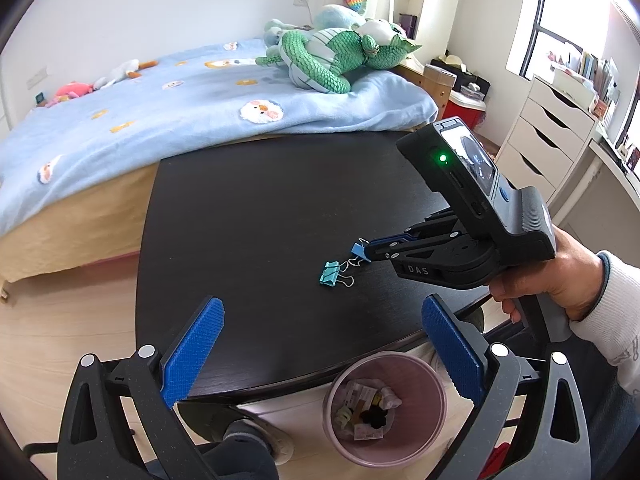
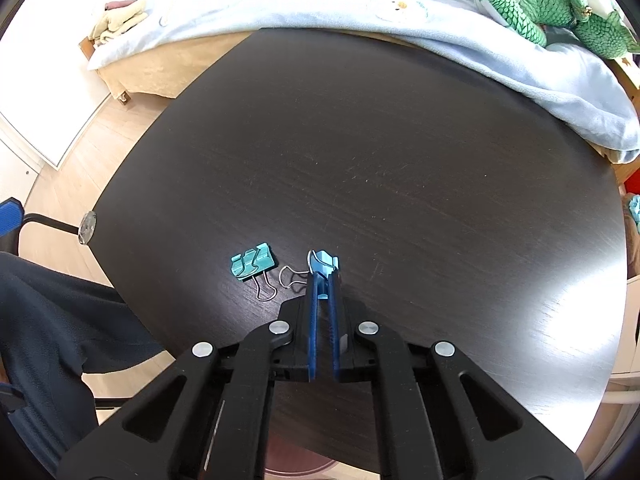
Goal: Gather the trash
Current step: 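Close the right gripper on the darker blue binder clip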
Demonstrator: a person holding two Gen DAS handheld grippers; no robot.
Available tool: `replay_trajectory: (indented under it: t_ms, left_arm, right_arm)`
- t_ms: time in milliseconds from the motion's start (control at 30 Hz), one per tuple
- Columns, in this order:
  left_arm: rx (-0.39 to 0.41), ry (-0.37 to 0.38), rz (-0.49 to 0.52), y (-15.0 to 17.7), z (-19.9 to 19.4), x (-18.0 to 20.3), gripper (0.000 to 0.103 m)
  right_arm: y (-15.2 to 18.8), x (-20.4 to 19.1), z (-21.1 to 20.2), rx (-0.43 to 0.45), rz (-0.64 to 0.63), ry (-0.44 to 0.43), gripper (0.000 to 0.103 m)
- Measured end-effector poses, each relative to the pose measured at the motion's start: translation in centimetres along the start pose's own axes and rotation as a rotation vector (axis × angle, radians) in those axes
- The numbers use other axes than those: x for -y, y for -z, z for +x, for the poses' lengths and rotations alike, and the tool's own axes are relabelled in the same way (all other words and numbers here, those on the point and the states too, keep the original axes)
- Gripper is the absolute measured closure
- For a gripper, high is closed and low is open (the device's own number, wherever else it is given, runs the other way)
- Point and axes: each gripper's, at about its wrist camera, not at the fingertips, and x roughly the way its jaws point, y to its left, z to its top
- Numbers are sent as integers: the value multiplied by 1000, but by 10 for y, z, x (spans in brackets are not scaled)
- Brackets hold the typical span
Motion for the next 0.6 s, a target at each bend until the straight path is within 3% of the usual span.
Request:
replay_trajectory:
  t_ms: [600]
  left_arm:
    - [-13,9,30,-9,9,10,8]
  right_arm:
    - [8,16,-25,36,28,0,103]
